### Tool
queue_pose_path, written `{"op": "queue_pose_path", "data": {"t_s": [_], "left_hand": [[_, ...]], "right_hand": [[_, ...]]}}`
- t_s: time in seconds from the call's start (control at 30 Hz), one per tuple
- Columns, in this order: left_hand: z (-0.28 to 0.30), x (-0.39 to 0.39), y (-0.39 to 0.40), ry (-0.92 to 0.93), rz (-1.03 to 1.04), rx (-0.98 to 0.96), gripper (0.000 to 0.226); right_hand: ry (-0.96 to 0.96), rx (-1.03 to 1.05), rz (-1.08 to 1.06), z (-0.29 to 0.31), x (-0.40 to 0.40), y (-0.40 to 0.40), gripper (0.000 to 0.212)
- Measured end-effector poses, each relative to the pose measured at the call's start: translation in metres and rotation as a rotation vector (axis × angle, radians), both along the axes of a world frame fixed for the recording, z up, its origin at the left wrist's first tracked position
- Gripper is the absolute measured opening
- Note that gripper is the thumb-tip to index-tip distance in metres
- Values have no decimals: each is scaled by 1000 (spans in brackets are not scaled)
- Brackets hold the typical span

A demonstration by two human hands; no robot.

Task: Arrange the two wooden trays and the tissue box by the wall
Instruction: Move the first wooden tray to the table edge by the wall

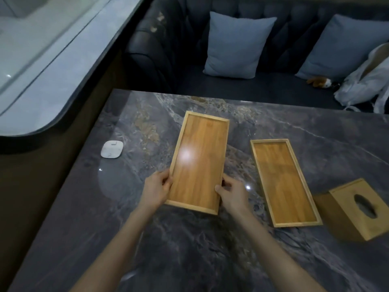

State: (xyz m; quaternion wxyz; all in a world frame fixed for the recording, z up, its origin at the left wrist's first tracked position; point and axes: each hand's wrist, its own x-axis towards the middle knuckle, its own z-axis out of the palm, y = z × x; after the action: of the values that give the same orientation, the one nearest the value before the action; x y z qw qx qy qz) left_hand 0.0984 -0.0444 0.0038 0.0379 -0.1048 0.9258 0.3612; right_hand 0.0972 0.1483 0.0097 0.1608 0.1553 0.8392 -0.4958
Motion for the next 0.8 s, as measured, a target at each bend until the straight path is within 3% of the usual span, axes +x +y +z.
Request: {"op": "queue_pose_path", "data": {"t_s": [0.27, 0.43, 0.8], "left_hand": [[21, 20, -80, 72, 99, 46, 23], [15, 27, -143, 23, 126, 39, 27], [-21, 41, -230, -55, 228, 79, 33]], "right_hand": [[75, -6, 46, 27, 6, -80, 45], [-24, -26, 48, 18, 7, -145, 41], [-39, -23, 123, -18, 11, -244, 38]]}}
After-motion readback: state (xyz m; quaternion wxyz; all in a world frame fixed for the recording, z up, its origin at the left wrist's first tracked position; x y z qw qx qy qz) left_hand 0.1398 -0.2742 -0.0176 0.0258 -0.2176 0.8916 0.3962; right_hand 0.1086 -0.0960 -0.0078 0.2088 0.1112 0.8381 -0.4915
